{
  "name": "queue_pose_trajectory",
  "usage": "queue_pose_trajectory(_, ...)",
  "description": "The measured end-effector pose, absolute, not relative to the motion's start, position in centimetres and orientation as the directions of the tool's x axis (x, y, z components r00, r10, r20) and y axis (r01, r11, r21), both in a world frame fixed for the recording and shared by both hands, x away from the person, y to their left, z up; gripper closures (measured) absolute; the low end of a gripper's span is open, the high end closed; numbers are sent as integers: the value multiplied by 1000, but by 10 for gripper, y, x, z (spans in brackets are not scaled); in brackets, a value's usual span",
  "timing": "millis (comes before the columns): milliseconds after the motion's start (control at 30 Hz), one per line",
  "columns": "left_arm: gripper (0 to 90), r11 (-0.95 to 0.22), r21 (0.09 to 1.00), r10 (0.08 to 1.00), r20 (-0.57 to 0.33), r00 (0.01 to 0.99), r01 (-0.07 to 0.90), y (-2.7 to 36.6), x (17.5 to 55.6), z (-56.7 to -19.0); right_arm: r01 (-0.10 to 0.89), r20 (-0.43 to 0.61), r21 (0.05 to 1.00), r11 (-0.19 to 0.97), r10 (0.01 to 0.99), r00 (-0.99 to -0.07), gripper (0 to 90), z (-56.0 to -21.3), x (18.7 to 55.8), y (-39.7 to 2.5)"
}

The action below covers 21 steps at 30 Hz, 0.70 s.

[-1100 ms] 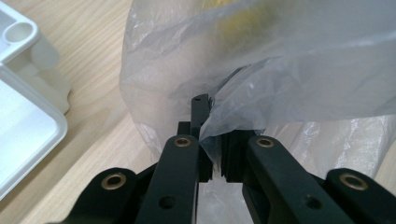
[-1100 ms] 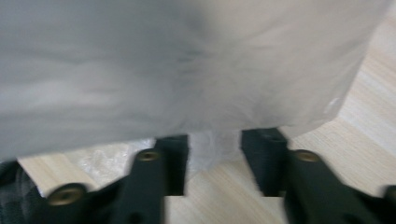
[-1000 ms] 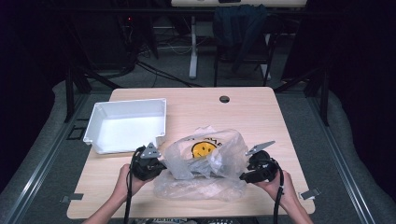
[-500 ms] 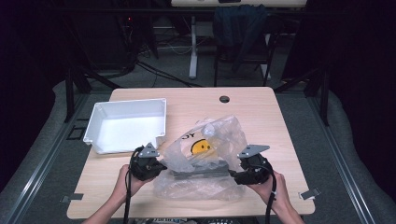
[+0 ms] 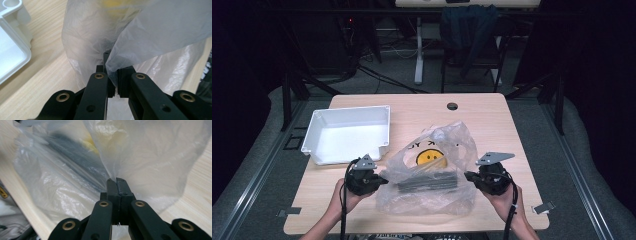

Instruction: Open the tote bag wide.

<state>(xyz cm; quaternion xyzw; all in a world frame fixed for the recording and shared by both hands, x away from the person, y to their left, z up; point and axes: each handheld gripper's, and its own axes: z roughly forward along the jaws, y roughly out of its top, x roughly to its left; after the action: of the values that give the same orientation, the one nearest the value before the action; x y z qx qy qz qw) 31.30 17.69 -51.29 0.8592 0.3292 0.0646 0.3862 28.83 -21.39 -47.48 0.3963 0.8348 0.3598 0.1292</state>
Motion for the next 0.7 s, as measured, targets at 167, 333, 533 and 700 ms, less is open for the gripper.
queue_pose_trajectory(167, 882, -477, 686, 602, -201, 773, 550, 182, 313, -516, 628, 150, 674, 389, 760, -632, 900, -477, 287, -228)
queue_pose_trajectory(333, 884, -500, 651, 600, -214, 771, 571, 181, 315, -523, 664, 157, 630, 402, 772, -616, 900, -490, 293, -231)
queue_pose_trajectory(533, 885, -513, 615, 623, -213, 753, 599, 183, 321, -531, 711, 169, 581, 395, 796, -581, 900, -503, 307, -239)
queue_pose_trajectory(700, 885, -514, 589, 645, -214, 733, 624, 184, 328, -538, 737, 168, 537, 410, 805, -570, 900, -516, 318, -239)
